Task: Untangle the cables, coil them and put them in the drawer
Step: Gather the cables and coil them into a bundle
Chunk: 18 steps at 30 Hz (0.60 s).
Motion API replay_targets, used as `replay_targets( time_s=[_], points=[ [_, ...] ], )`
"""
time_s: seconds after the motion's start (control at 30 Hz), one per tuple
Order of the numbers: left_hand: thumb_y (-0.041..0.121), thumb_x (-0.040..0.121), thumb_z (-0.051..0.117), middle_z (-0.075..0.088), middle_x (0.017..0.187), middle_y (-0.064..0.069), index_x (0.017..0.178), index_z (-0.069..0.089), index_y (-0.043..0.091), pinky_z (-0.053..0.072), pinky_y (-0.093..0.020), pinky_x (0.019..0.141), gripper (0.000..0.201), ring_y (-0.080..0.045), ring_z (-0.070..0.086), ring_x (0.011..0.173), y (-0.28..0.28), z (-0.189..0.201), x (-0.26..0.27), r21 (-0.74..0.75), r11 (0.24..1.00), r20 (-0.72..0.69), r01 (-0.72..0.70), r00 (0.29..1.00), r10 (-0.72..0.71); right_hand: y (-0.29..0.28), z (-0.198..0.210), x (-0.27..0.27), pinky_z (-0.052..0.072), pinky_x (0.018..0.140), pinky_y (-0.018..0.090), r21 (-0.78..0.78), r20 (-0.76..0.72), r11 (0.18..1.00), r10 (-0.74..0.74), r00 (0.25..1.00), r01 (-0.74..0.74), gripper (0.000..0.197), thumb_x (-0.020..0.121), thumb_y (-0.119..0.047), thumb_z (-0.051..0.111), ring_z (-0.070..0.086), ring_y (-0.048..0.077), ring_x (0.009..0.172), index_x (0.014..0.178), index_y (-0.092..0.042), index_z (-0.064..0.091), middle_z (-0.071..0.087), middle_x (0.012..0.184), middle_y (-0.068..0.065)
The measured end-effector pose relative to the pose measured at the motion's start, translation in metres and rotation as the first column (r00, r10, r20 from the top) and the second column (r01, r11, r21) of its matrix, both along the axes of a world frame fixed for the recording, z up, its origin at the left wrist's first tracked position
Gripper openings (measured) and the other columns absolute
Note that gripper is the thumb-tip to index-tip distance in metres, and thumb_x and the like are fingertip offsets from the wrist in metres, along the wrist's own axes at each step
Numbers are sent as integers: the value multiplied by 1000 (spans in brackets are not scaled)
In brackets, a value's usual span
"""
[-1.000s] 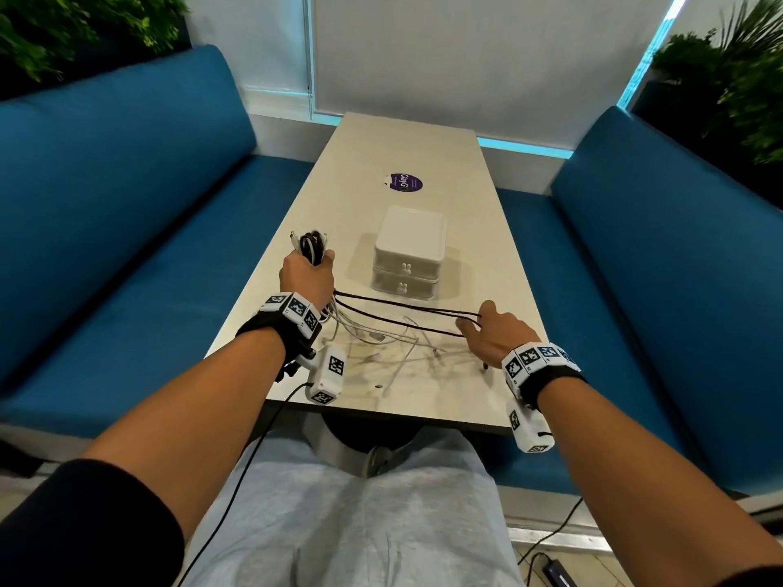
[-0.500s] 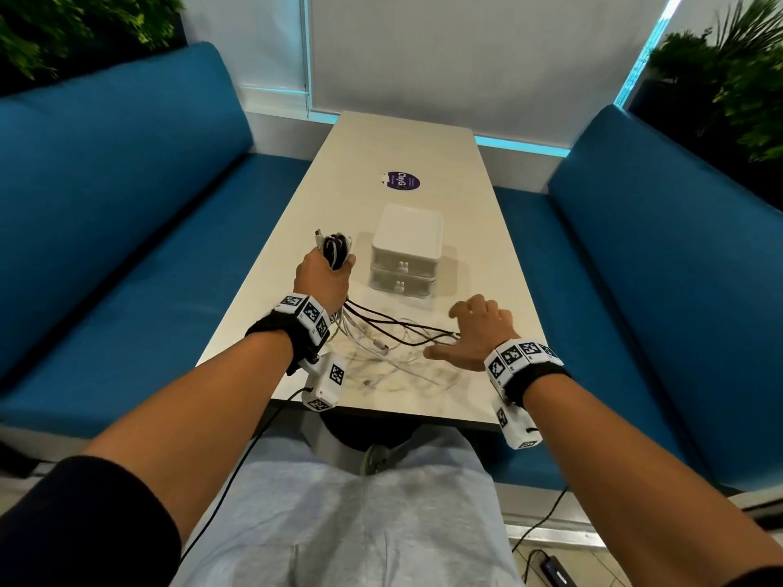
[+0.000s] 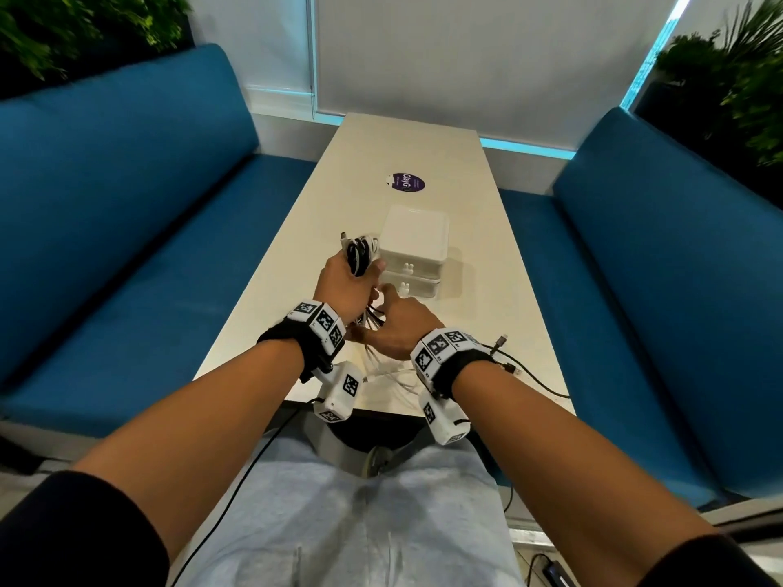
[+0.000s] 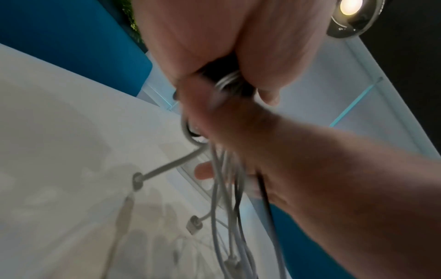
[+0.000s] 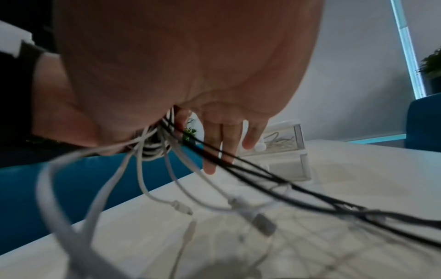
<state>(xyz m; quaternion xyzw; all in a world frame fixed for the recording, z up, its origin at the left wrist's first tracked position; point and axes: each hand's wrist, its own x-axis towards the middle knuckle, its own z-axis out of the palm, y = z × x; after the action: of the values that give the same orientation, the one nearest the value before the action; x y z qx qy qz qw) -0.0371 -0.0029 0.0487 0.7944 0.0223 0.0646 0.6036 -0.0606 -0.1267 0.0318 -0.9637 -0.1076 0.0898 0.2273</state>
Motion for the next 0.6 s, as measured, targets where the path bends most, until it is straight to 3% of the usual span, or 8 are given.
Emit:
replay_targets(
  time_s=[0.13, 0.23, 0.33, 0.47, 0.53, 0.6],
  points=[
    [27, 94, 65, 73, 77, -10, 93, 64, 6, 58, -34, 62, 21, -24, 72, 66, -4, 2, -3, -127, 991, 4, 51, 999, -51, 2, -18, 2, 51, 84, 37, 40, -22, 999, -10, 1000, 11, 42, 92, -31, 56, 63, 33, 103, 130, -15, 48, 67, 113, 14],
    [28, 95, 64, 70, 66, -13, 86, 62, 4, 55, -30, 56, 26, -23, 70, 59, -5, 1, -8, -136, 990, 7, 44, 999, -44, -3, -19, 0, 53, 85, 37, 130, -76, 991, 28, 997, -18, 22, 93, -16, 50, 66, 25, 99, 113, -18, 59, 74, 100, 0],
    [35, 92, 66, 62, 53, -9, 80, 57, 11, 57, -37, 54, 28, -29, 65, 53, -4, 1, -8, -182, 983, -15, -16, 1000, 14, -10, -16, -2, 57, 72, 38, 177, -91, 984, 48, 995, -32, 14, 97, -25, 51, 68, 23, 82, 103, -19, 62, 72, 89, 1],
    [32, 93, 67, 51, 47, 0, 84, 57, 11, 59, -48, 65, 25, -19, 57, 41, -2, 7, 0, -264, 963, -39, -53, 998, 44, -26, -16, 0, 49, 63, 31, 137, -74, 991, 18, 997, -8, 15, 97, -29, 52, 65, 27, 78, 98, -18, 62, 68, 93, 9],
    [30, 93, 67, 49, 44, 0, 86, 57, 10, 60, -51, 67, 24, -18, 54, 36, -3, 11, 0, -263, 964, -45, -21, 999, 9, -30, -16, 0, 51, 67, 33, 110, -101, 994, 31, 994, -20, 18, 98, -30, 49, 66, 27, 79, 100, -17, 62, 69, 96, 10],
    [29, 92, 67, 47, 45, -4, 83, 56, 8, 55, -46, 60, 25, -21, 52, 36, -6, 12, -3, -227, 974, -69, 9, 997, -25, -29, -14, -1, 54, 75, 37, 65, -131, 997, 52, 990, -44, 21, 99, -33, 49, 68, 27, 80, 101, -17, 63, 70, 96, 9]
  ],
)
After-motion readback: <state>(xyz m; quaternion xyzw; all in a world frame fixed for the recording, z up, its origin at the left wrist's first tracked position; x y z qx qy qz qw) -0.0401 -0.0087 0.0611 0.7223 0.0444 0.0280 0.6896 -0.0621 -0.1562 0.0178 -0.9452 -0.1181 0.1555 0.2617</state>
